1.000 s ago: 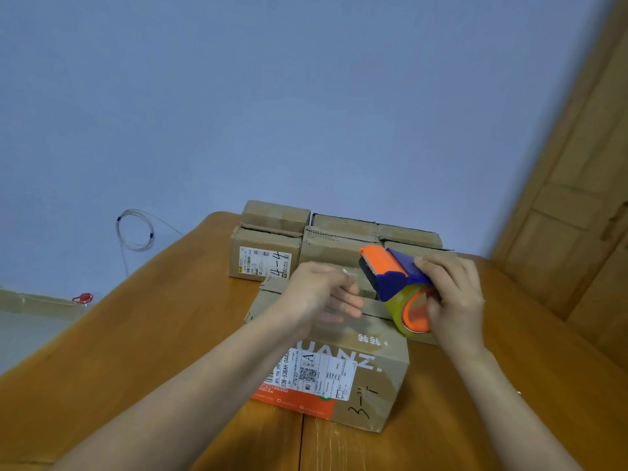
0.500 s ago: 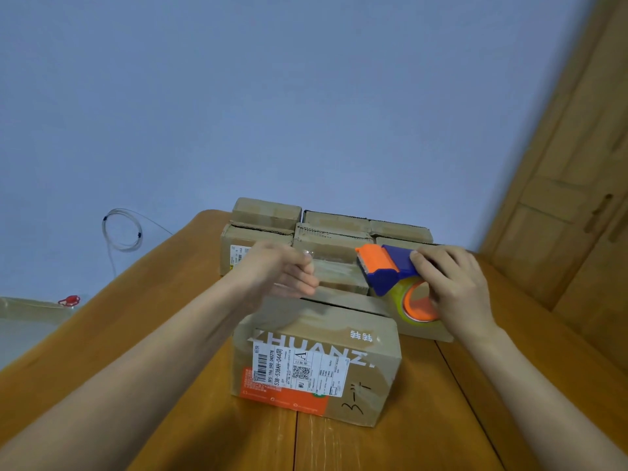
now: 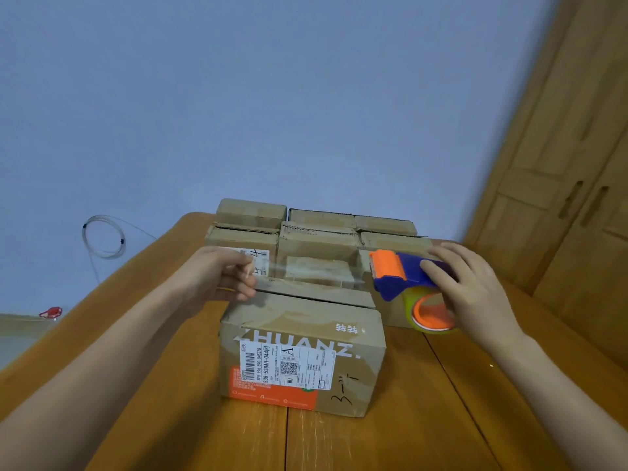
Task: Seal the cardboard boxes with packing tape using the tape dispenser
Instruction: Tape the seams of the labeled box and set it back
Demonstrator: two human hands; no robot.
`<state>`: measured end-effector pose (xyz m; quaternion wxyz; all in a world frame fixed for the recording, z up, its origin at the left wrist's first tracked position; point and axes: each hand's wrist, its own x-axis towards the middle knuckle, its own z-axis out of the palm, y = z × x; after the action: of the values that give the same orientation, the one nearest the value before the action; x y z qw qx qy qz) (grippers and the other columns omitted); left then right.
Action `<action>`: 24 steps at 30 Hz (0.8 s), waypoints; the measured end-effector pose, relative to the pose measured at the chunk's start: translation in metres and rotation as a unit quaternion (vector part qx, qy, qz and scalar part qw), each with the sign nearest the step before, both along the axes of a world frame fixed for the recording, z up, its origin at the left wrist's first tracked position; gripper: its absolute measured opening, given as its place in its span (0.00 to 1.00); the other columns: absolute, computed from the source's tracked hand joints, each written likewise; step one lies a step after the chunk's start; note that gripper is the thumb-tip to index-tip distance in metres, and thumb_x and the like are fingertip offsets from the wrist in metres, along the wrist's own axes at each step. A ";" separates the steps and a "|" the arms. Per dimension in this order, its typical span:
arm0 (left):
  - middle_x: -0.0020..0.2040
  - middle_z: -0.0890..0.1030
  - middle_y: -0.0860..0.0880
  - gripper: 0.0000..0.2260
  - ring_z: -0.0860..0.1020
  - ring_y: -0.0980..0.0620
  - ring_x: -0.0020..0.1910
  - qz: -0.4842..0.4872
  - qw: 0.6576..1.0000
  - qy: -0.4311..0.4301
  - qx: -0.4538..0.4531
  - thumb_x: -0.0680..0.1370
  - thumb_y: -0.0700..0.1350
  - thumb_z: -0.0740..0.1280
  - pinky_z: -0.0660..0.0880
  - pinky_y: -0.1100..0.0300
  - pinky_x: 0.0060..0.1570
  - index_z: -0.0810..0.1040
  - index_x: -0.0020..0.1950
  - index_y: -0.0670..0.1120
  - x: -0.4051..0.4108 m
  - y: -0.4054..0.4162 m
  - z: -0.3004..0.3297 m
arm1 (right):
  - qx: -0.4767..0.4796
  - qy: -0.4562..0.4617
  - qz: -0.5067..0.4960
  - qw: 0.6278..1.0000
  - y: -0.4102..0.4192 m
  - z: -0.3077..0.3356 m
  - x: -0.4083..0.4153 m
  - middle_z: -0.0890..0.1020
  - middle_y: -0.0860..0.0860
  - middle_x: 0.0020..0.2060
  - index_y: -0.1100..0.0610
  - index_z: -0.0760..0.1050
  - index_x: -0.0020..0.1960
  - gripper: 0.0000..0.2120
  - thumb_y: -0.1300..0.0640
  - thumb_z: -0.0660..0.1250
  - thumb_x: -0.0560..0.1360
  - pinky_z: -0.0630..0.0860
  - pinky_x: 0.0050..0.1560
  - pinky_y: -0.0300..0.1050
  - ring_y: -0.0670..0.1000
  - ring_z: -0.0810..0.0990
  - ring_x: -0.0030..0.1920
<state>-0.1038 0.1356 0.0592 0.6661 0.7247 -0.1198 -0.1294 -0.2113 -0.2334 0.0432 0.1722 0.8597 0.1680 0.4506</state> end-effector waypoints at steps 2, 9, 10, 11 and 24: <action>0.33 0.80 0.42 0.13 0.80 0.47 0.30 -0.015 1.000 0.005 0.003 0.80 0.41 0.62 0.79 0.58 0.32 0.75 0.36 0.40 0.001 0.000 -0.002 | 0.009 0.033 -0.011 0.999 -0.003 -0.001 -0.002 0.78 0.66 0.58 0.60 0.68 0.61 0.33 0.68 0.79 0.60 0.74 0.55 0.63 0.67 0.78 0.56; 0.32 0.79 0.43 0.14 0.80 0.48 0.30 -0.030 0.999 -0.016 0.027 0.77 0.47 0.67 0.79 0.59 0.32 0.76 0.36 0.40 0.004 -0.005 -0.005 | 0.030 0.082 -0.025 0.996 -0.005 -0.007 -0.005 0.79 0.62 0.54 0.52 0.64 0.70 0.47 0.70 0.80 0.57 0.78 0.39 0.50 0.62 0.79 0.49; 0.32 0.79 0.43 0.13 0.80 0.48 0.29 -0.029 0.999 -0.024 0.032 0.77 0.46 0.67 0.79 0.59 0.32 0.76 0.35 0.40 0.004 -0.005 -0.004 | 0.026 0.084 -0.025 0.996 -0.005 -0.008 -0.005 0.79 0.62 0.54 0.51 0.63 0.71 0.48 0.69 0.81 0.57 0.78 0.39 0.50 0.62 0.79 0.50; 0.31 0.79 0.43 0.13 0.80 0.48 0.28 -0.028 0.998 -0.030 0.037 0.78 0.45 0.67 0.79 0.59 0.31 0.76 0.35 0.40 0.005 -0.004 -0.003 | 0.024 0.088 -0.026 0.995 -0.005 -0.009 -0.004 0.79 0.61 0.55 0.51 0.63 0.72 0.49 0.69 0.81 0.57 0.78 0.40 0.50 0.62 0.79 0.50; 0.31 0.77 0.43 0.15 0.78 0.48 0.29 0.020 0.996 -0.032 0.084 0.80 0.44 0.64 0.80 0.59 0.33 0.74 0.34 0.40 0.017 0.049 -0.016 | 0.059 0.129 -0.040 0.989 -0.038 -0.017 -0.020 0.78 0.60 0.57 0.45 0.56 0.74 0.55 0.67 0.82 0.57 0.79 0.44 0.52 0.61 0.77 0.54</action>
<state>-0.0865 0.1844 0.0429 0.6013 0.7840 -0.1152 -0.1024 -0.2313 -0.2717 0.0261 0.1159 0.9253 0.1277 0.3377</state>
